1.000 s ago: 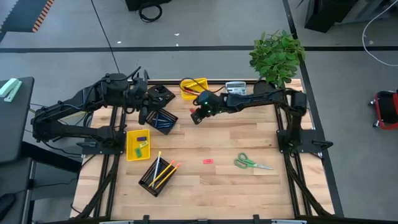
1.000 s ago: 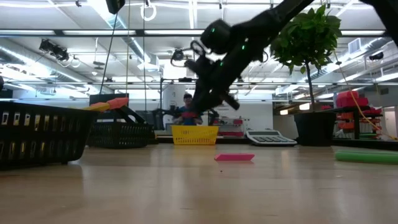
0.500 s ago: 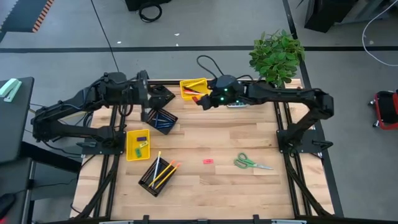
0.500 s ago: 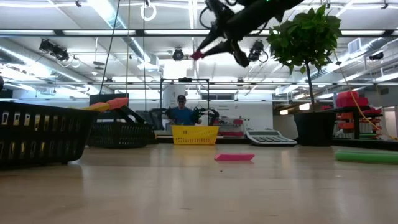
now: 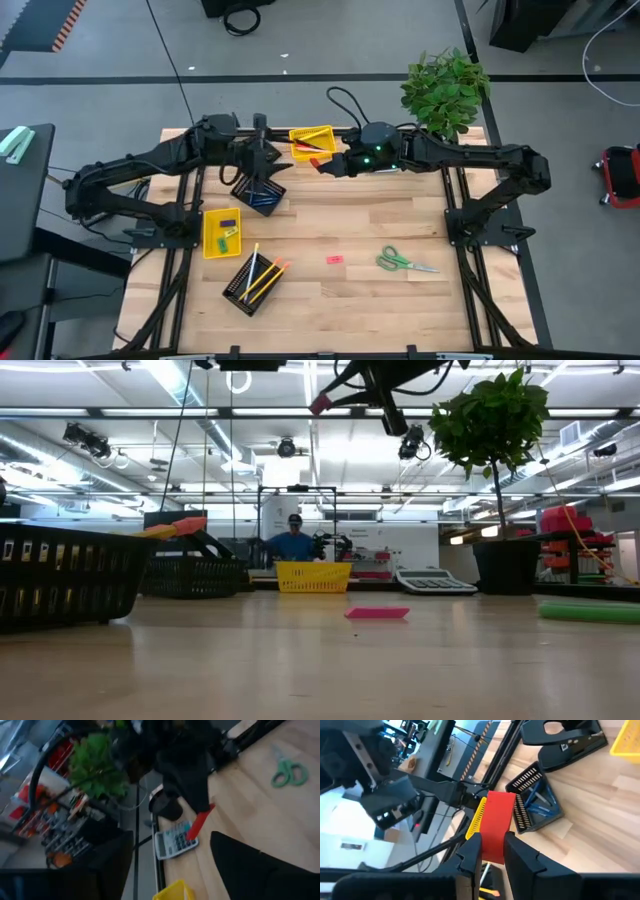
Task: Sort crayons/erasers/pens/pencils in bins
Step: Put the red eraser into the bottom yellow basket
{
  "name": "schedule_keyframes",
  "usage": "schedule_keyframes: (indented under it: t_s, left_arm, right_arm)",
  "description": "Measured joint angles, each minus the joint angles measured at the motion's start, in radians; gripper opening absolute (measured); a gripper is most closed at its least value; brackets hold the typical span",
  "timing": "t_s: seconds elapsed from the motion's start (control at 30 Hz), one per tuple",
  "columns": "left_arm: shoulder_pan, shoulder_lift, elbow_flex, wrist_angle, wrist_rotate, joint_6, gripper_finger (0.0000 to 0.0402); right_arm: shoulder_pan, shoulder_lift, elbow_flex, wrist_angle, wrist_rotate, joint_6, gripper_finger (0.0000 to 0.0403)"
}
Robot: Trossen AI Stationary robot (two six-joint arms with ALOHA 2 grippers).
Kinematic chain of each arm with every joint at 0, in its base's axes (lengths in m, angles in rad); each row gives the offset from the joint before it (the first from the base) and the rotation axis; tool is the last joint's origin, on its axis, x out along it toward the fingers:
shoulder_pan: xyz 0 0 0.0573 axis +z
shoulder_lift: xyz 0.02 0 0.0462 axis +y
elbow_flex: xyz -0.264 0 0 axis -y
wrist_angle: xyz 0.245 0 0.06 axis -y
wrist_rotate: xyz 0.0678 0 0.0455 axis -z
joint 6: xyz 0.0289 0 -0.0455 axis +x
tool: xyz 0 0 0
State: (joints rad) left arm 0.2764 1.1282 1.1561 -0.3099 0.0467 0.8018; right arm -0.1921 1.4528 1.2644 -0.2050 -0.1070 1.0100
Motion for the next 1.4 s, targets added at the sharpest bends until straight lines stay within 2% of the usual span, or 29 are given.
schedule_keyframes:
  t_s: [0.13,0.3,0.43,0.63,0.73,1.23,1.4]
  left_arm:
    - [-0.006,0.039,0.0,0.041,0.075,0.004,0.0293]
    - [-0.017,0.079,0.0,0.025,0.13,0.036,0.0291]
    - [-0.033,0.099,0.0,0.084,0.135,0.126,0.0282]
    - [-0.036,0.138,0.0,0.125,0.134,0.134,0.0273]
    - [-0.044,0.148,0.0,0.163,0.132,0.137,0.0266]
    - [-0.065,0.151,0.0,0.162,0.131,0.125,0.0198]
    - [-0.074,0.151,0.0,0.159,0.131,0.061,0.0168]
  right_arm:
    - [0.0,0.0,0.0,0.02,-0.03,0.023,0.008]
    - [0.0,-0.003,0.0,0.048,-0.066,0.056,0.008]
    - [0.0,-0.005,0.0,0.077,-0.116,0.064,0.008]
    - [0.002,-0.005,0.0,0.111,-0.2,0.094,0.008]
    - [0.007,-0.005,0.001,0.121,-0.209,0.092,0.008]
    - [0.01,-0.005,0.001,0.126,-0.209,0.065,0.008]
    - [0.011,-0.005,0.001,0.125,-0.209,0.062,0.008]
